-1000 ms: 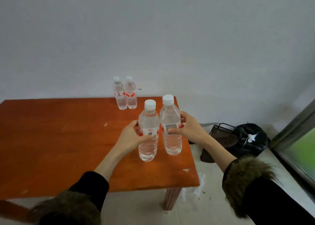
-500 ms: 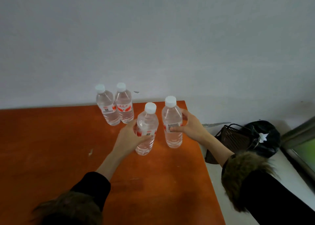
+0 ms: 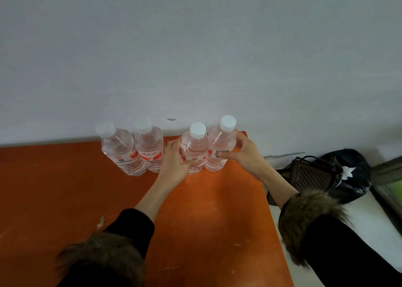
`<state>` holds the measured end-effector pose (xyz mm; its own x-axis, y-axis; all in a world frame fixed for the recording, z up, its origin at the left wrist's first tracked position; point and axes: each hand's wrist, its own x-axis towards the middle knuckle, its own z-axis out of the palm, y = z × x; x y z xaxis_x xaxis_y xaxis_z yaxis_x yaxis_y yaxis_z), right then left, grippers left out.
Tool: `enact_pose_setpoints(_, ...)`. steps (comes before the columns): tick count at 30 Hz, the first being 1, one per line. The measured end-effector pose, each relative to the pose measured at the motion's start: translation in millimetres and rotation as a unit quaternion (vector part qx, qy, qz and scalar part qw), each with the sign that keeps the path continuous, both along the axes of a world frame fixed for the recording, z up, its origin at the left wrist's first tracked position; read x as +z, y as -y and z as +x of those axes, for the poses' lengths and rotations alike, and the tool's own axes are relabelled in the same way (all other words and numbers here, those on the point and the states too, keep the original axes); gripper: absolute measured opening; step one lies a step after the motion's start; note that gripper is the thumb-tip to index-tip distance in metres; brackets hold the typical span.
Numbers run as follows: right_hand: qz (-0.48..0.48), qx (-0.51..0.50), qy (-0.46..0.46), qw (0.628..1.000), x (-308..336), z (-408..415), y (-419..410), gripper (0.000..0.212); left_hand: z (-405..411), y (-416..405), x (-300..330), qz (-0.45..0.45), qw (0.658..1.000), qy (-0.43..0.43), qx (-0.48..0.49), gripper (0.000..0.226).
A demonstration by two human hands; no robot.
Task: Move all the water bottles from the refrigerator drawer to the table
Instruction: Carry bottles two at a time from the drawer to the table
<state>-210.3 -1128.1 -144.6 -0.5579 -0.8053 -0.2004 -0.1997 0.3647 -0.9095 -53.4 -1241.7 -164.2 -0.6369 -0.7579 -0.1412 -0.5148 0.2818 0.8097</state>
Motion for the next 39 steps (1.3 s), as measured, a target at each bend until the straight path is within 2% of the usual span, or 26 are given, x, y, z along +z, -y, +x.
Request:
enact_pose_setpoints(6, 0.011, 0.003, 0.017, 1.0, -10.5, -5.5, 10.5, 0.065, -10.9, 10.7, -5.8, 0.04, 0.999, -0.026, 0.026, 0.061)
enact_pose_setpoints(13, 0.031, 0.034, 0.035, 0.998, -12.5, -8.3, 13.8, 0.073, -6.5, 6.7, -6.0, 0.082, 0.995, -0.043, 0.029, 0.072)
enact_pose_setpoints(18, 0.035, 0.038, 0.034, 0.998, -12.9, -2.8, 12.2, 0.073, -5.1, -0.6, 1.6, 0.092, 0.994, -0.053, 0.022, 0.07)
enact_pose_setpoints(22, 0.048, 0.019, 0.014, 0.999, -10.8, 13.6, 3.1, 0.078, 2.1, -7.1, 6.5, 0.11, 0.994, -0.024, 0.005, 0.069)
enact_pose_setpoints(25, 0.104, -0.01, 0.003, 0.995, -7.9, 27.4, -20.3, 0.086, 14.9, -21.5, 12.3, 0.154, 0.988, 0.023, 0.012, 0.07)
enact_pose_setpoints(27, 0.13, -0.013, -0.047, 0.99, -2.8, 32.9, -42.0, 0.084, 24.5, -36.1, 17.2, 0.17, 0.984, 0.044, 0.005, 0.066)
enact_pose_setpoints(29, 0.132, -0.015, -0.127, 0.983, 8.8, 38.3, -65.1, 0.079, 30.0, -51.0, 25.2, 0.134, 0.99, 0.041, -0.028, 0.059)
enact_pose_setpoints(33, 0.16, -0.02, -0.275, 0.948, 38.1, 45.4, -116.2, 0.076, 27.2, -81.1, 51.4, -0.018, 0.988, 0.021, -0.15, 0.054)
enact_pose_setpoints(35, 0.206, -0.027, -0.342, 0.917, 53.2, 45.4, -147.5, 0.079, 18.8, -97.0, 65.5, -0.111, 0.969, 0.043, -0.217, 0.06)
enact_pose_setpoints(39, 0.255, -0.081, -0.42, 0.867, 93.7, 45.6, -227.2, 0.082, -8.7, -143.5, 102.0, -0.286, 0.898, 0.089, -0.323, 0.069)
